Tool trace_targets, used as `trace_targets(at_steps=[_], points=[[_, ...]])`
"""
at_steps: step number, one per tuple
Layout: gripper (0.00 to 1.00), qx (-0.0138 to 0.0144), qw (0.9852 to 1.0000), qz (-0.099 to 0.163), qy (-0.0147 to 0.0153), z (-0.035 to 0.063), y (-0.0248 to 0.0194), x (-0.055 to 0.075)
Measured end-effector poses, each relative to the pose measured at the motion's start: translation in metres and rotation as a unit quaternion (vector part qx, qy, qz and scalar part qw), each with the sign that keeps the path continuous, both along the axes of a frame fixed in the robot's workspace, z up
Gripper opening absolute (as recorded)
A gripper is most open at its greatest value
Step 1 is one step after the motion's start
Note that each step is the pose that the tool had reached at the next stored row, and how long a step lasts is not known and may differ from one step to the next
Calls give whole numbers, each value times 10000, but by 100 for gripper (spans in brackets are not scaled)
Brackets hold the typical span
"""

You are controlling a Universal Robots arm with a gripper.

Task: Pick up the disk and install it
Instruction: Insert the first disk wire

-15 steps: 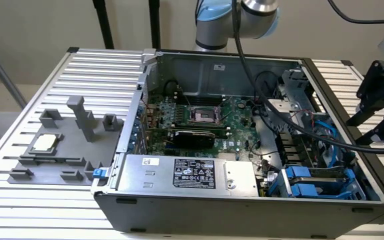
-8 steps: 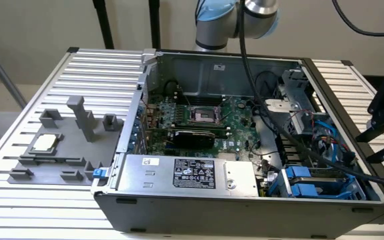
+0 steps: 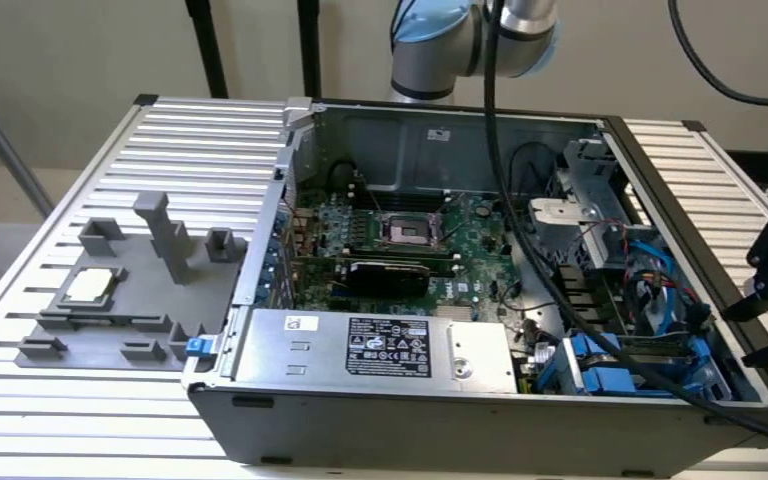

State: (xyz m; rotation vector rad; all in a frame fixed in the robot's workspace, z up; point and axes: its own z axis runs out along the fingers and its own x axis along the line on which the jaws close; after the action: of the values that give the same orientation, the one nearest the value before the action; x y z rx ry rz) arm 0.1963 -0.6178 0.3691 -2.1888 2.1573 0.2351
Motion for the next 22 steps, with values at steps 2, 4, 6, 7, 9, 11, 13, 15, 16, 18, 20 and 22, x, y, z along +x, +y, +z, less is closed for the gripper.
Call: trace_targets(at_steps=[2, 4, 6, 7, 9, 11, 13, 15, 16, 18, 20, 22], points=[[42, 7, 10000, 14, 0, -28, -5, -32], [42, 22, 10000, 49, 0, -52, -6, -81], [42, 35, 10000, 90, 0, -72, -5, -124], [42, 40, 9999, 113, 0, -80, -6, -144], [42, 46, 9999, 161, 0, -84, -5, -179], [42, 51, 9997, 239, 1, -86, -6, -199], [42, 53, 9993, 380, 1, -86, -6, -202], [42, 53, 9984, 560, 2, -88, -5, -203], [42, 53, 9979, 650, 2, -90, -6, -203], [42, 59, 9965, 830, 3, -98, -6, -203], [42, 82, 9949, 1001, 2, -114, -6, -203], [42, 101, 9931, 1168, 0, -133, -6, -203]])
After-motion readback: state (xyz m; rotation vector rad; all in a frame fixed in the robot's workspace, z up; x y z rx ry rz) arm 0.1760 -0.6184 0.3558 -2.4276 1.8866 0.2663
